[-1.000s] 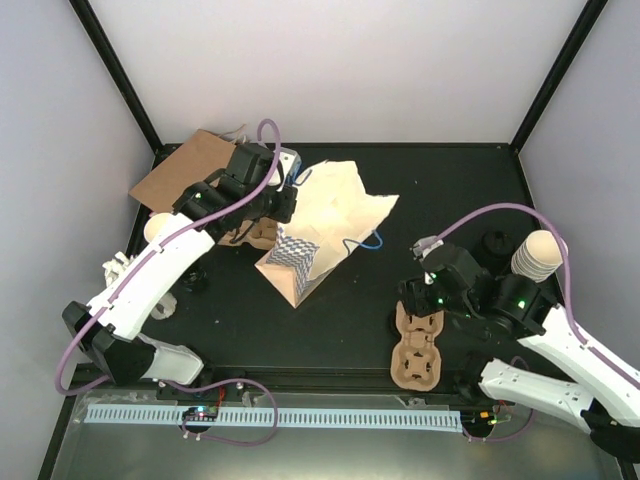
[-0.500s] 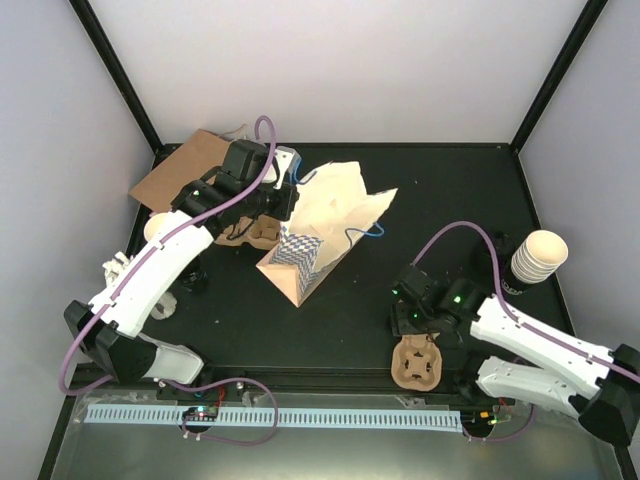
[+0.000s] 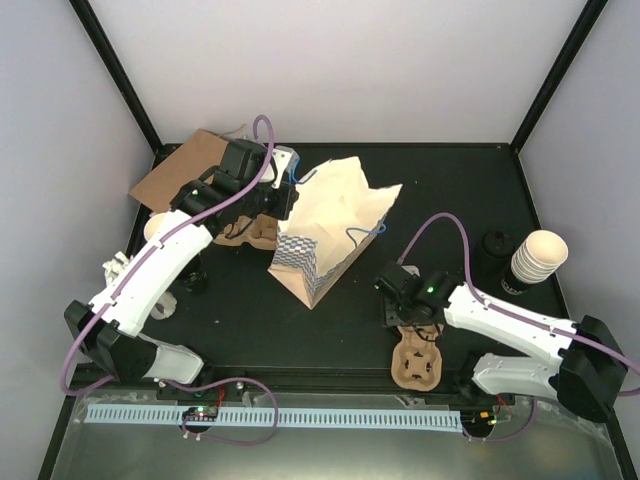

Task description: Pack the takeout coffee

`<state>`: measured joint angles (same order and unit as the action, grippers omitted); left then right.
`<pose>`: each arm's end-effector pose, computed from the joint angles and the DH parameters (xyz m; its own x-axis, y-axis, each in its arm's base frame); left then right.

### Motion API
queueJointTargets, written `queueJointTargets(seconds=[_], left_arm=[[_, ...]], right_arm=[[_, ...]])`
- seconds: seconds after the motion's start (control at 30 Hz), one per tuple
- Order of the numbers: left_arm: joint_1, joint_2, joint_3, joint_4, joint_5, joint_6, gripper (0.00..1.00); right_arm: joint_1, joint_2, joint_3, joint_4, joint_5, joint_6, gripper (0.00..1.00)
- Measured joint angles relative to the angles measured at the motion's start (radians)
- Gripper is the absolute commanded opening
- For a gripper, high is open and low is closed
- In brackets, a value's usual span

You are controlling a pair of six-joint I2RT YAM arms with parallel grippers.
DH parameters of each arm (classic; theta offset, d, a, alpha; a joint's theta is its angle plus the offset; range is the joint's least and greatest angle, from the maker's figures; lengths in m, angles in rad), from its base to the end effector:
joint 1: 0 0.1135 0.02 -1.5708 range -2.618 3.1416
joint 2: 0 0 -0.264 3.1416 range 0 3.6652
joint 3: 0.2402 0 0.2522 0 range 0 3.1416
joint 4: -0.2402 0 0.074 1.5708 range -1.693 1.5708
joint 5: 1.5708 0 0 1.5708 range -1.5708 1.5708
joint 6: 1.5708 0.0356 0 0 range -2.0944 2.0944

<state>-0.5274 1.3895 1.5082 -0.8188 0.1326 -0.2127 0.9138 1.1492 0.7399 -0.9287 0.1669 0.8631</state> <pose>0.2500 -0.1511 0.3913 -0.6680 0.1469 -0.7296 0.4555 0.8559 -0.2447 0.1181 0.1435 0.2058 -0.9619 -0.0202 -0.2728 -0.0408 0.9967 0.0702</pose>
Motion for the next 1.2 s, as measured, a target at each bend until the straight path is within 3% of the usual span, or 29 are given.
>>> queueJointTargets(seconds=[0.23, 0.3, 0.47, 0.6, 0.93, 1.2], left_arm=[[0.008, 0.0, -0.006, 0.001, 0.01, 0.0, 0.02], [0.009, 0.0, -0.006, 0.001, 0.011, 0.0, 0.02], [0.011, 0.0, -0.008, 0.001, 0.011, 0.002, 0.02], [0.013, 0.0, -0.008, 0.001, 0.014, 0.003, 0.02], [0.017, 0.0, -0.008, 0.002, 0.033, 0.003, 0.02], [0.04, 0.0, -0.008, 0.005, 0.048, 0.003, 0.02]], right_arm=[[0.0, 0.052, -0.008, 0.047, 0.033, 0.012, 0.55], [0.0, 0.066, -0.015, 0.055, 0.04, 0.016, 0.48], [0.0, 0.072, -0.025, 0.06, 0.061, 0.035, 0.2], [0.0, 0.044, -0.026, 0.048, 0.085, 0.039, 0.08], [0.0, -0.05, 0.019, -0.045, 0.161, 0.034, 0.05], [0.031, -0.08, 0.129, -0.023, 0.165, -0.117, 0.05]])
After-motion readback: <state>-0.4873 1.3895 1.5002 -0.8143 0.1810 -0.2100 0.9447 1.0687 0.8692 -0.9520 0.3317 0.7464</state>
